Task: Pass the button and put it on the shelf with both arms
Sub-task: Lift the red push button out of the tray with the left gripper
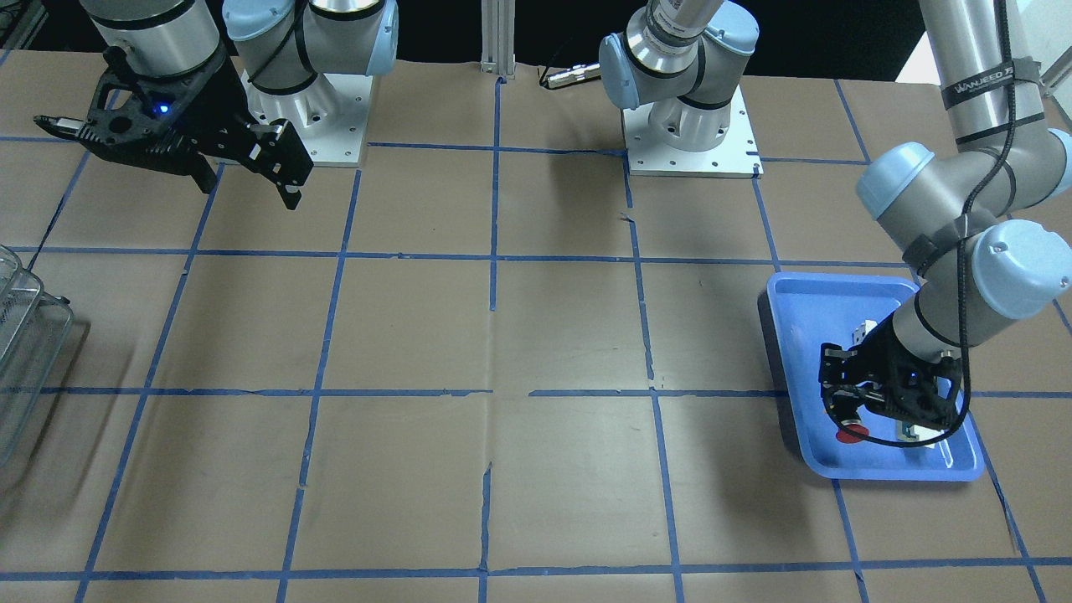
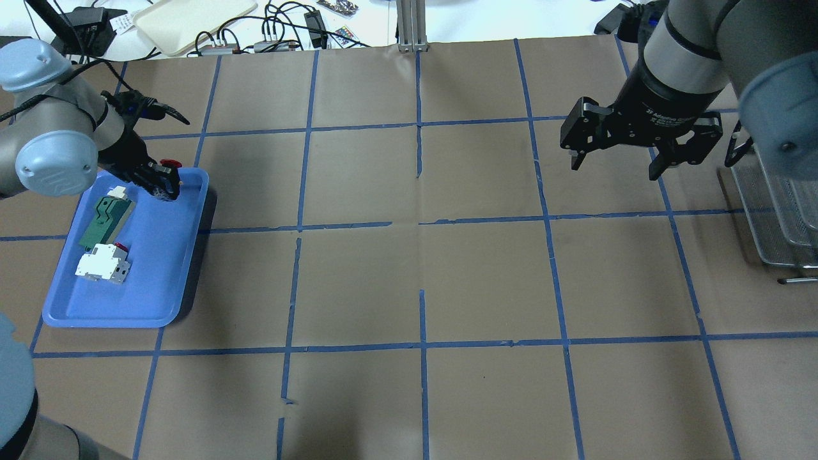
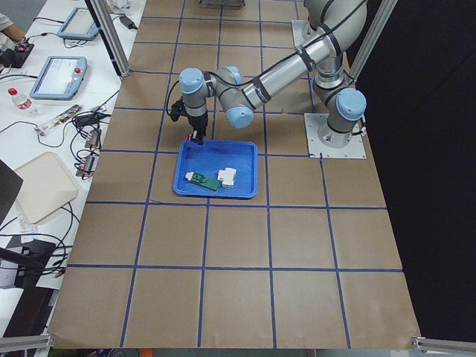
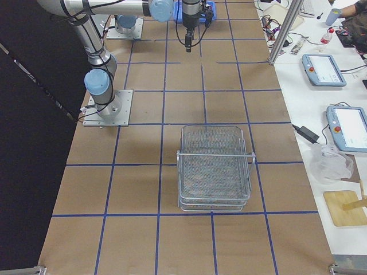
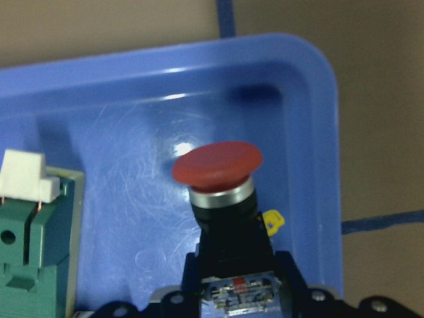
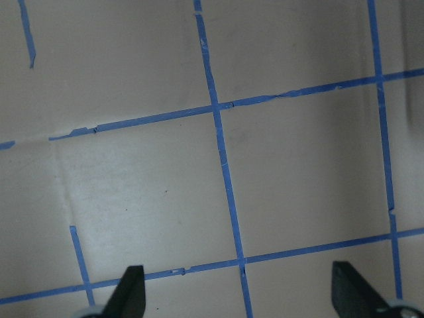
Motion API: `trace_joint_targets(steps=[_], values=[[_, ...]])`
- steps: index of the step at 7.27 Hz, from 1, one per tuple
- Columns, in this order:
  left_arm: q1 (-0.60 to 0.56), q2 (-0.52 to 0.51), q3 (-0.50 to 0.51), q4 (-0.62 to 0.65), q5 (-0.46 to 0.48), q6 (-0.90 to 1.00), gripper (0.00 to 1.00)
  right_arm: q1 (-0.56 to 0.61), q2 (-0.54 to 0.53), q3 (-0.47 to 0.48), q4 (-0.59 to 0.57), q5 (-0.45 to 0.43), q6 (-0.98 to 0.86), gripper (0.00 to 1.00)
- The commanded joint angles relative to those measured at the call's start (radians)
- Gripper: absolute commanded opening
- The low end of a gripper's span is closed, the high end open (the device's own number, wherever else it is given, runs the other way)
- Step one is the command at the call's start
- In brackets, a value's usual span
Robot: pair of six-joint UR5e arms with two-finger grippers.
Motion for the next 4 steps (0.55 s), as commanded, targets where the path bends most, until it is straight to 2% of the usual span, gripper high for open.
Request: trace_joint_targets(steps=[1, 2, 3, 4], values=[[-0.123, 0.031, 0.114, -0.154, -0.032, 0.226, 0.00, -0.014, 0.001, -0.001, 0.008, 0.133, 0.255, 1.00], [-0.162, 0.031, 0.152, -0.196, -0.039, 0.366, 0.00, -0.018, 0.003, -0.001, 0.008, 0.223, 0.378, 1.00], [-0.200, 0.034, 0.174, -0.228, -0.085, 0.458, 0.00, -0.037, 0.009, 0.000, 0.007, 0.347, 0.500, 1.00], [-0.261, 0.040, 0.189, -0.244, -0.087, 0.540, 0.00, -0.085, 0.012, 0.002, 0.008, 0.447, 0.553, 1.00]])
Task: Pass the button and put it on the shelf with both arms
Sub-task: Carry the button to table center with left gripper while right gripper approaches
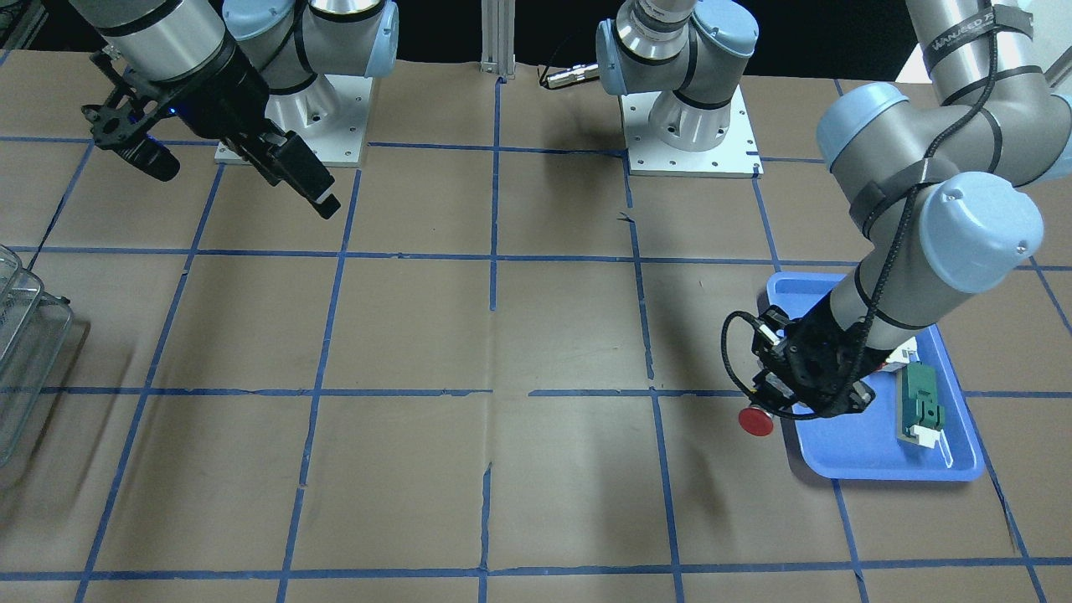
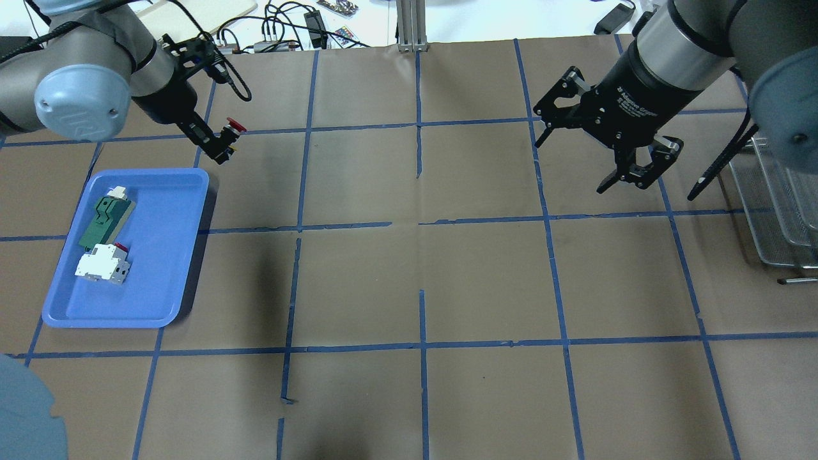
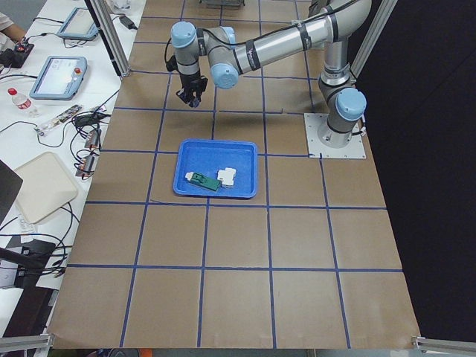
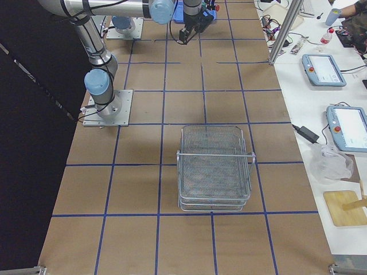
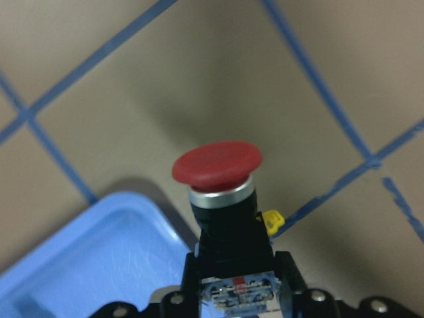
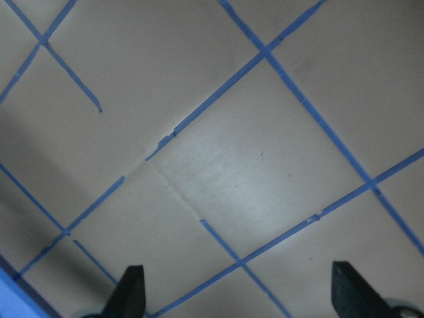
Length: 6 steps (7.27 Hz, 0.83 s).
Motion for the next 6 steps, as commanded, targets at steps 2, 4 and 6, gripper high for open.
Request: trace_joint_targets(steps=[2, 4, 6], values=[[-0.198, 0.015, 0.060, -0.044, -0.090, 0.168, 0.00, -0.150, 0.011, 0.017, 0.074, 0.320, 0.103, 1.00], [-0.302, 0.049, 0.075, -0.059, -0.207, 0.169, 0.00, -0.193, 0.024, 0.006, 0.107, 0.386, 0.209, 1.00], [-0.394, 0.089, 0.092, -0.042, -0.232, 0.151, 0.00, -0.191, 0.067, -0.007, 0.104, 0.400, 0.370, 1.00]])
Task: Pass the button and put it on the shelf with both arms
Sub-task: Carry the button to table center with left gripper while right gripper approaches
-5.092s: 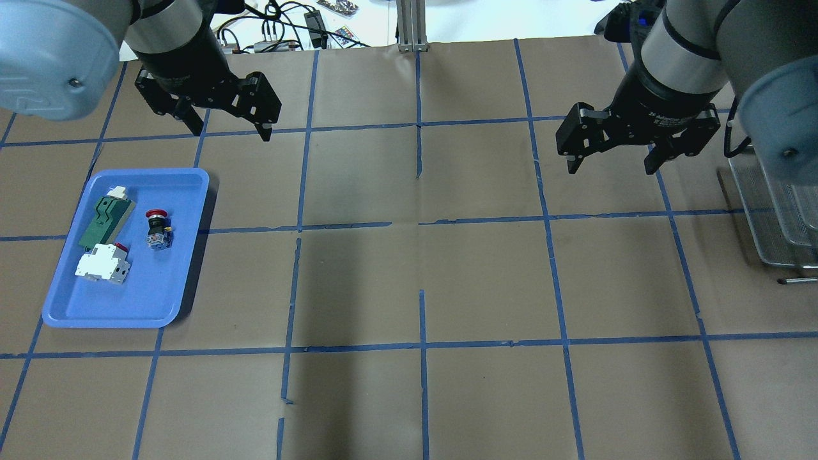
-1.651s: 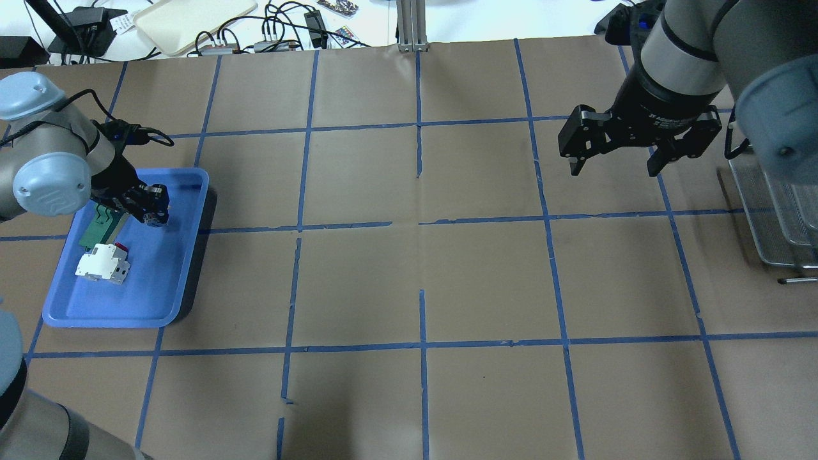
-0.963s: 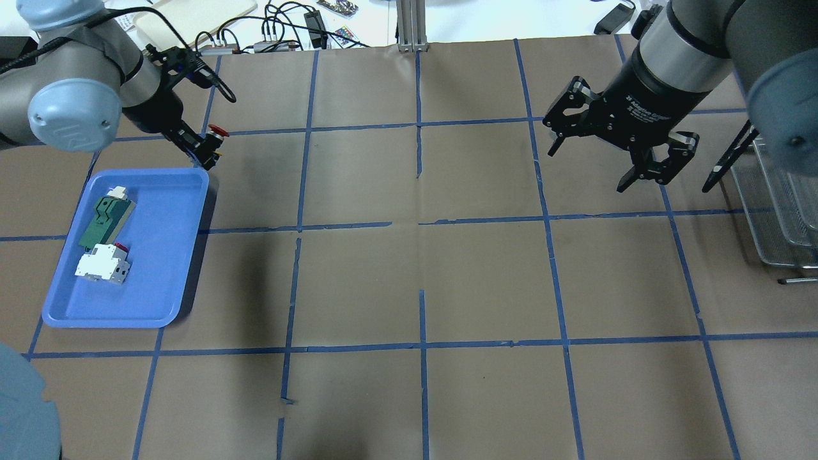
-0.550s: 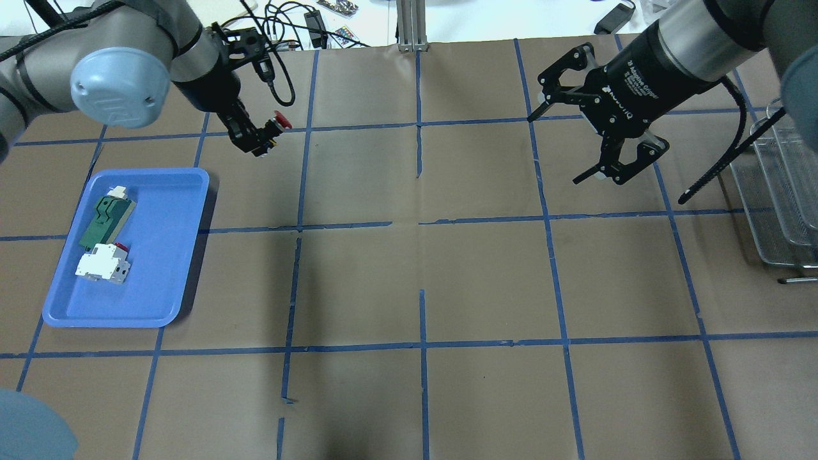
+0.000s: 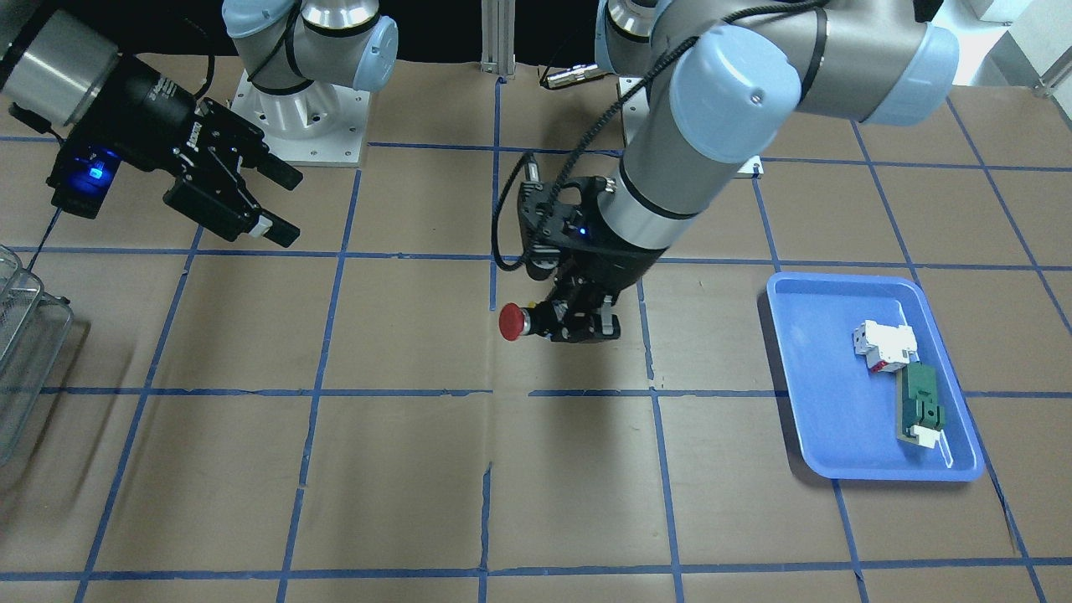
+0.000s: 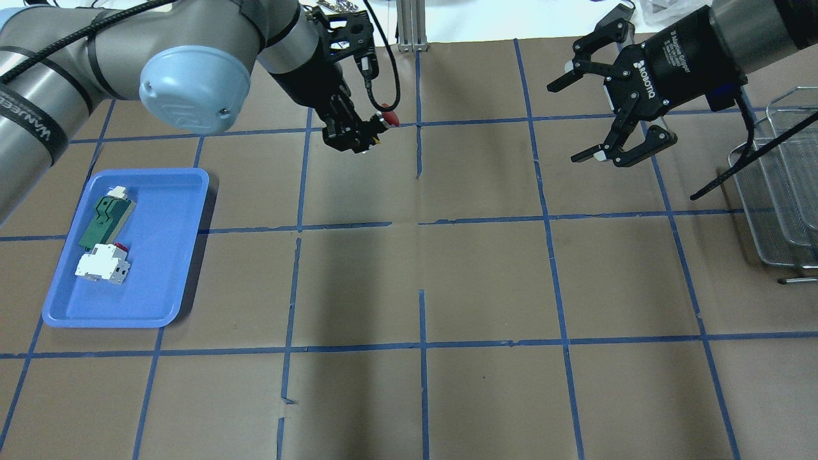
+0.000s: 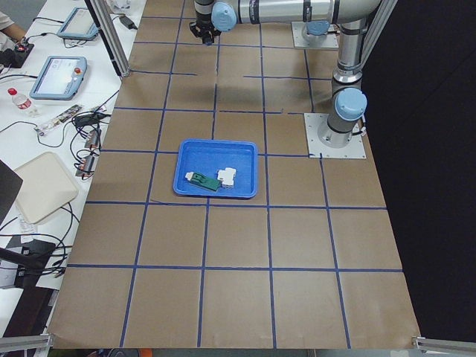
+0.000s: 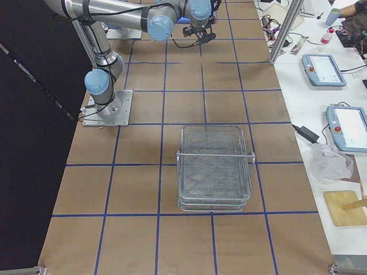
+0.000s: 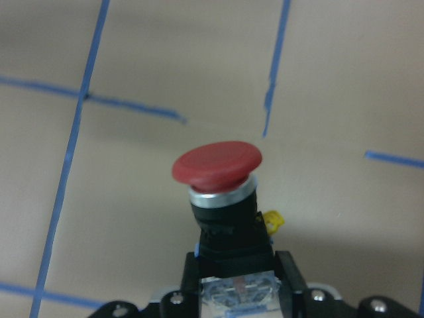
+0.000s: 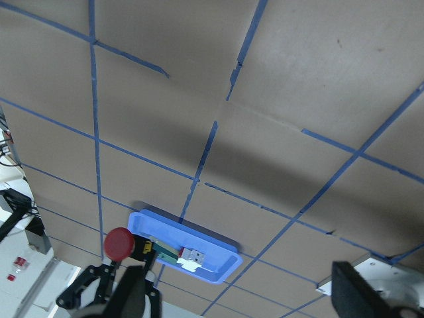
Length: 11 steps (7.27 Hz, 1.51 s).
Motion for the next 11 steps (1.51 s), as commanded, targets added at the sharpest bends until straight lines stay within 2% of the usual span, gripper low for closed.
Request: trace_joint_targets(steps=[1, 3, 4, 6, 7, 11], values=[[-0.102, 0.041, 0.019, 0.009, -0.027, -0.012, 0.00, -0.002, 0.042, -0.019, -0.005, 0.057, 0.086, 1.00], [-0.191, 0.038, 0.024, 0.099, -0.021, -0.060, 0.00, 0.001, 0.082, -0.090, -0.002, 0.084, 0.104, 1.00], [-0.201, 0.039, 0.028, 0.140, -0.030, -0.106, 0.00, 0.003, 0.087, -0.094, -0.002, 0.149, 0.151, 1.00], [-0.198, 0.036, 0.045, 0.144, -0.080, -0.108, 0.00, 0.006, 0.076, -0.081, 0.024, 0.151, 0.160, 1.00], [-0.198, 0.038, 0.045, 0.142, -0.080, -0.108, 0.00, 0.006, 0.064, -0.081, 0.077, 0.151, 0.158, 1.00], [-0.198, 0.044, 0.045, 0.142, -0.080, -0.108, 0.00, 0.024, 0.025, -0.073, 0.113, 0.151, 0.166, 1.00]])
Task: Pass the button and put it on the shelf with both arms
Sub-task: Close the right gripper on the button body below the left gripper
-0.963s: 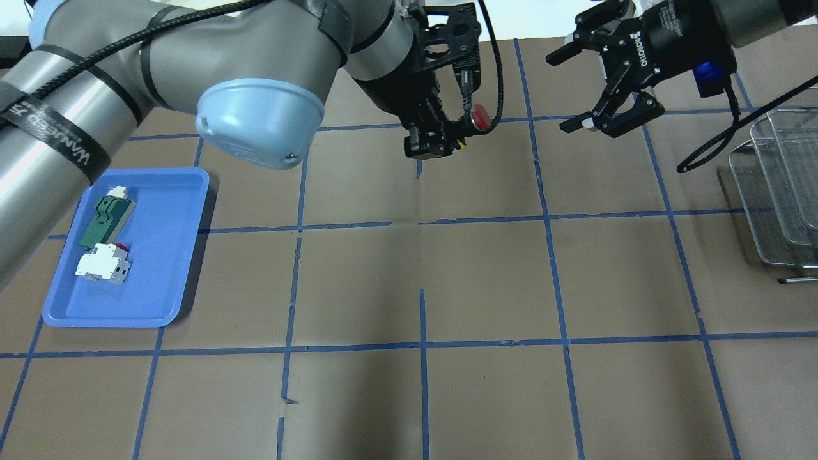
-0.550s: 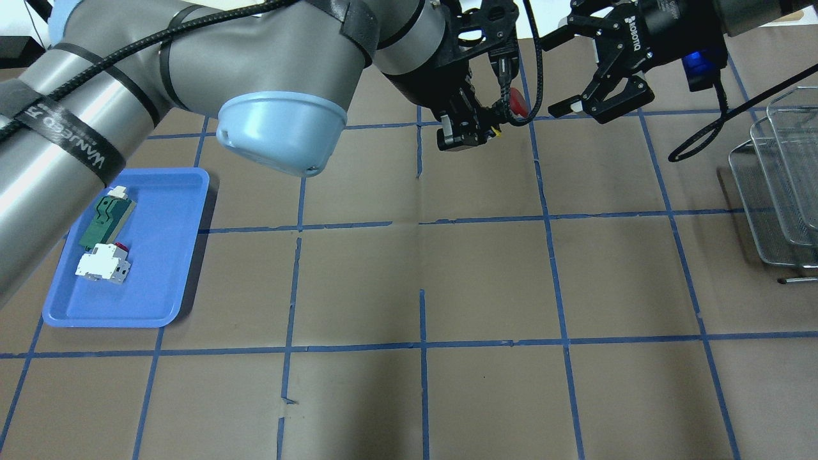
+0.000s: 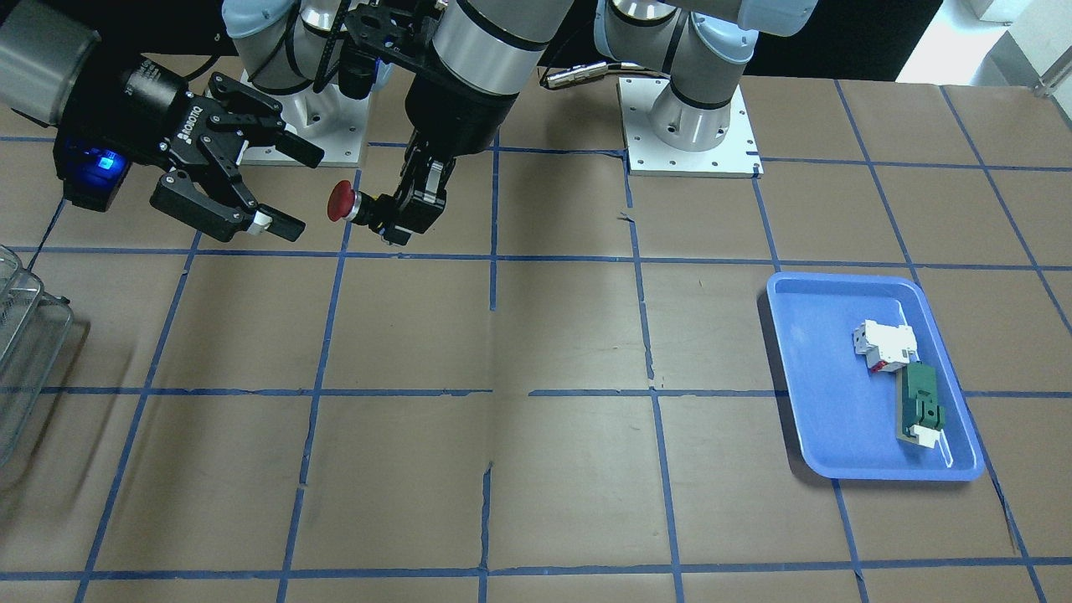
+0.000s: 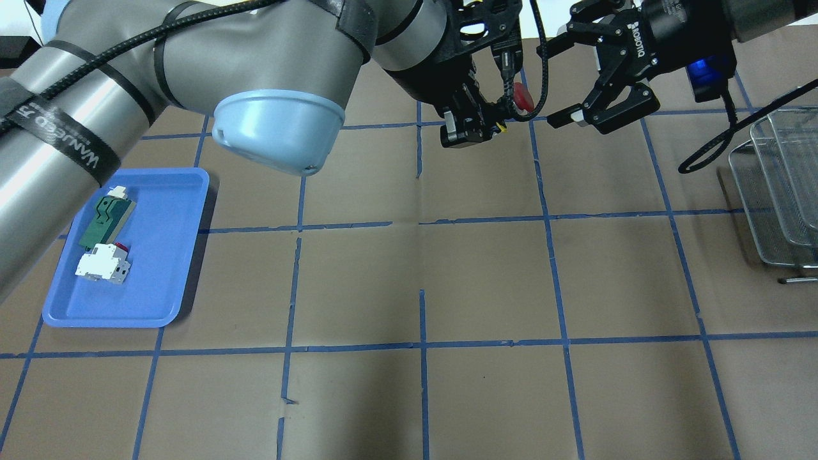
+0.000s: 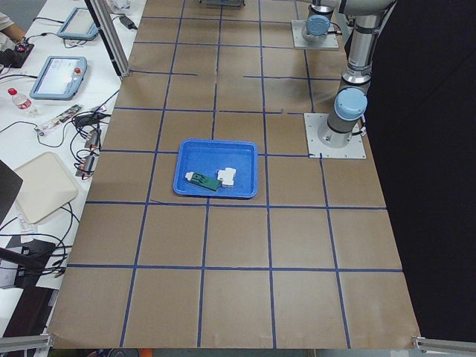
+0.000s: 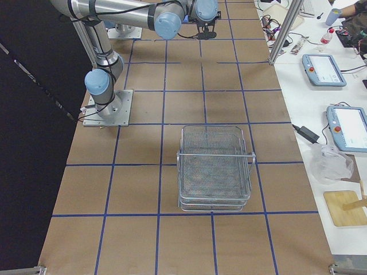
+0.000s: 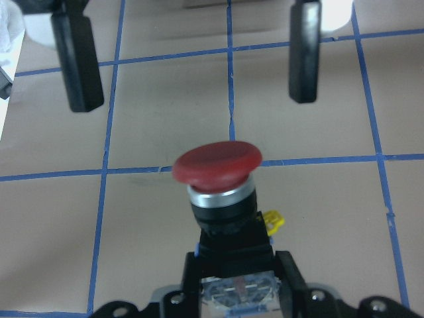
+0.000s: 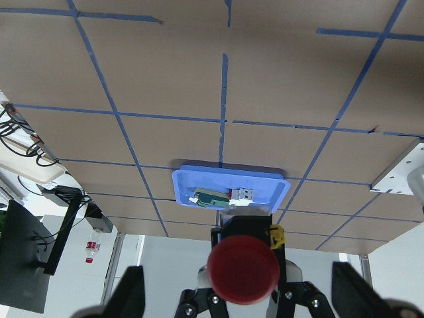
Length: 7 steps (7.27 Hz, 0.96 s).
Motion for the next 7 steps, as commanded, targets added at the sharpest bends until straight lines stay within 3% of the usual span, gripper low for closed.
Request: trace_joint_targets(steps=[1, 7], values=[[0.000, 0.001, 0.000, 0.000, 0.000, 0.000, 0.00, 0.039, 0.008, 0.004, -0.002, 0.000, 0.010, 1.00], [0.000, -0.001, 0.002, 0.000, 0.000, 0.000, 0.00, 0.054, 0.039, 0.004, -0.039, -0.001, 0.033, 1.00]])
